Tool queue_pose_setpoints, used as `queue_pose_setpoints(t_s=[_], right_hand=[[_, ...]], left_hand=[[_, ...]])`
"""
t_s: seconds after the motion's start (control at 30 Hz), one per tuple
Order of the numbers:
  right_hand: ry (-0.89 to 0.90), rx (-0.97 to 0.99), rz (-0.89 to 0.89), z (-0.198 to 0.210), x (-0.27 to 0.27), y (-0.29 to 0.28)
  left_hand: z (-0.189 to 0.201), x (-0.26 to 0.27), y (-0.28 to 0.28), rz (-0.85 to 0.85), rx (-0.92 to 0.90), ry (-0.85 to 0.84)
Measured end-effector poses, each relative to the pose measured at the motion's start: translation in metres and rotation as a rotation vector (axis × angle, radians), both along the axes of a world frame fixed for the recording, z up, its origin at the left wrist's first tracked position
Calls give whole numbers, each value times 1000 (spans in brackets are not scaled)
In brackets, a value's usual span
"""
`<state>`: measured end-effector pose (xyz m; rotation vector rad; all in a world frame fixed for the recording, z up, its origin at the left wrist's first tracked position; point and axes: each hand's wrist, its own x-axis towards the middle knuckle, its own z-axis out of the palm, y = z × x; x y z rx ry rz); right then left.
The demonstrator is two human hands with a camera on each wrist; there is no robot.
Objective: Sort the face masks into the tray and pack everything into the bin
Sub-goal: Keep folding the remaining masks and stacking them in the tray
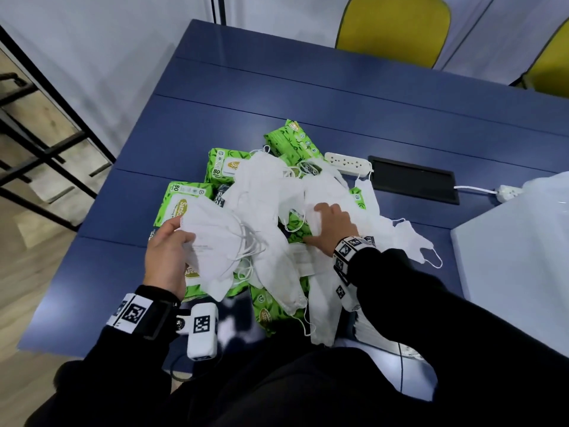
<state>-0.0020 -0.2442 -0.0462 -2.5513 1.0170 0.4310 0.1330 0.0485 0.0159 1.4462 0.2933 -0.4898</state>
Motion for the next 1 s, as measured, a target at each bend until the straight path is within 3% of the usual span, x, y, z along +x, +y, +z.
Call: queue_pose_setpoints(t_s=[0.2,0.37,0.57,0.63,0.77,1.0], right_hand=[[-100,137,-232,16,-11,-32],[-295,62,-448,26,-46,-56],[-467,26,-225,39,-67,-48],[-390,77,-106,40,-58,-37],[42,161,185,25,-39,-2],[84,-55,151,30,-17,-21]], left_hand=[[-7,-6,10,-24,32,8],[-10,-6,17,-16,23,16],[-15,0,13,2,51,21],[-14,0,10,-3,52,23],[-4,-5,-1,-31,46,12],[7,8,16,76,6,-34]])
